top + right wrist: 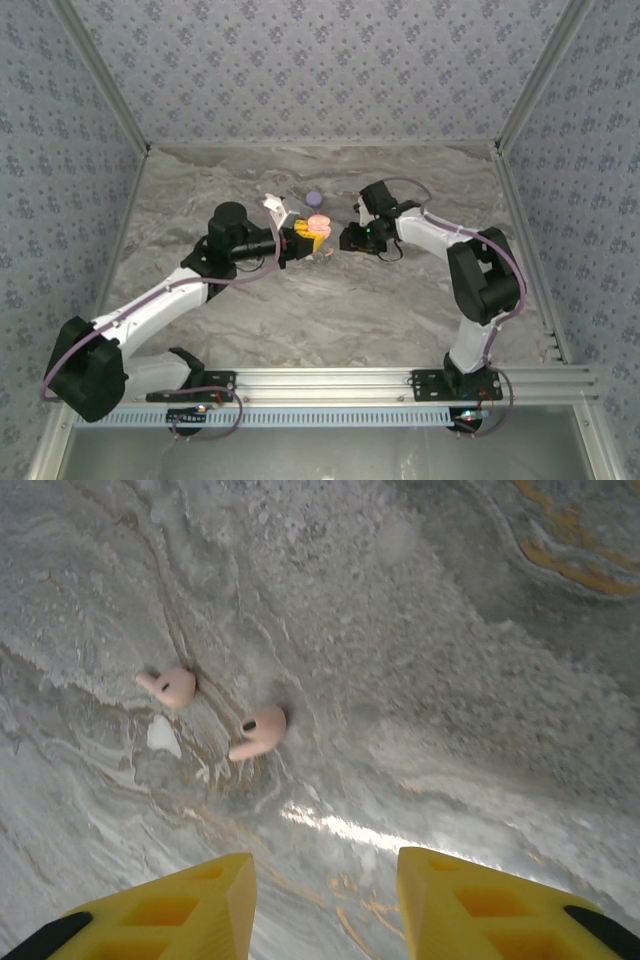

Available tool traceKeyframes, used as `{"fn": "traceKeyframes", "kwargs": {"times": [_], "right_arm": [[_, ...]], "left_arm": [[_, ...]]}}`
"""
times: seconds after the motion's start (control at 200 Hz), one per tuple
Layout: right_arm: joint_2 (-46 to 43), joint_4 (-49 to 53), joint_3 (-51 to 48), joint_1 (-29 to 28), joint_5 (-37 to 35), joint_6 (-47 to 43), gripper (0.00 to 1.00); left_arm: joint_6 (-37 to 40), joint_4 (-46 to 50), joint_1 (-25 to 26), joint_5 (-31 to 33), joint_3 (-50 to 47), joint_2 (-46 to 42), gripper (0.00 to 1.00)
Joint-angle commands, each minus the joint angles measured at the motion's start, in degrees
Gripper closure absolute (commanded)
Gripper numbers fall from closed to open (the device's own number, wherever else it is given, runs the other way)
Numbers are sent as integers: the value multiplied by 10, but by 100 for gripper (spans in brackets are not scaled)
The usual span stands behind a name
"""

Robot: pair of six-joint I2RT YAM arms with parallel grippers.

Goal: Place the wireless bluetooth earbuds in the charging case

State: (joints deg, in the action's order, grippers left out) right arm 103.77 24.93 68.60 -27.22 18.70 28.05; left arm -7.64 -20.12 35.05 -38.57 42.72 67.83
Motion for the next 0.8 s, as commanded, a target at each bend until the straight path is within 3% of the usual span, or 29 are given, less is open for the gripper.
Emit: {"fn": "traceKeyframes", "kwargs": {"times": [0.0, 0.4, 0.795], "right_arm": [[30, -1, 37, -15, -28, 59, 59], [103, 29, 102, -49, -75, 130, 62], [149, 59, 145, -56, -71, 119, 62]], "left_arm": [[-5, 2, 5, 8, -7, -18, 97], [-1, 4, 7, 12, -16, -27, 97], [3, 8, 8, 16, -21, -37, 97]]}}
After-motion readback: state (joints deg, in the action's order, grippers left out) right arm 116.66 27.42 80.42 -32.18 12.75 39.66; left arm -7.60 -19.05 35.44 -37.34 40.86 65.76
